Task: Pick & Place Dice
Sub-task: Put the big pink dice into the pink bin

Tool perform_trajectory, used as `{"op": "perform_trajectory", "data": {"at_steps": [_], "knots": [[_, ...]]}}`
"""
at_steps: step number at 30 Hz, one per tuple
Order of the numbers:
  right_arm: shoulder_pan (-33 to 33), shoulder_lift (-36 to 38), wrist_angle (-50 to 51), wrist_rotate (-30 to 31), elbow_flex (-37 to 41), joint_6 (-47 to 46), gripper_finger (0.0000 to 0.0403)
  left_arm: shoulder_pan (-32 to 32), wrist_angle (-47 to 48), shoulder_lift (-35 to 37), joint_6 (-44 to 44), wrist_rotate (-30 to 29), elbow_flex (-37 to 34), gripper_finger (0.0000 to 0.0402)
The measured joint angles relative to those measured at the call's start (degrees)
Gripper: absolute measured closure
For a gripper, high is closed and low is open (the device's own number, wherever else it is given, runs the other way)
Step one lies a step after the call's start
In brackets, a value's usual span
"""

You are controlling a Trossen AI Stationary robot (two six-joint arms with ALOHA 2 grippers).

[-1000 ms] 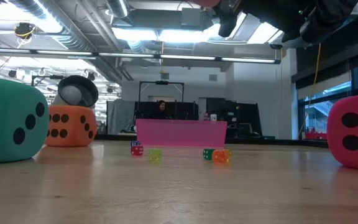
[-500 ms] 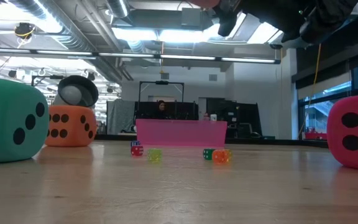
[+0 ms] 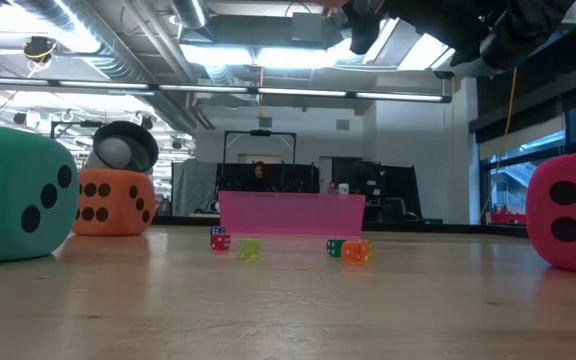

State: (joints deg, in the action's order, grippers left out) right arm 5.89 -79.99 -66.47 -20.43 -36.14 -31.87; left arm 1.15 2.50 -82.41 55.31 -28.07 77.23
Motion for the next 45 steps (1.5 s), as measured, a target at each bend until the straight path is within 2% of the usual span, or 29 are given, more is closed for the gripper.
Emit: {"op": "perform_trajectory", "data": {"at_steps": [26,32,45], "knots": [[2.38,1.57,2.04,-3.73,0.09,0.67,0.0071,2.69,0.74,0.00,1.28,-6.02,0.15,0.0026],[2.40,1.82,3.12,-3.79,0.13,0.78,0.0071,3.48,2.03,0.00,-2.15,-8.17,0.25,0.0026],[3.81,2.22,1.96,-4.55,0.18,1.66,0.0072,7.04,3.47,0.92,0.33,-21.11,1.61,0.0027]]}}
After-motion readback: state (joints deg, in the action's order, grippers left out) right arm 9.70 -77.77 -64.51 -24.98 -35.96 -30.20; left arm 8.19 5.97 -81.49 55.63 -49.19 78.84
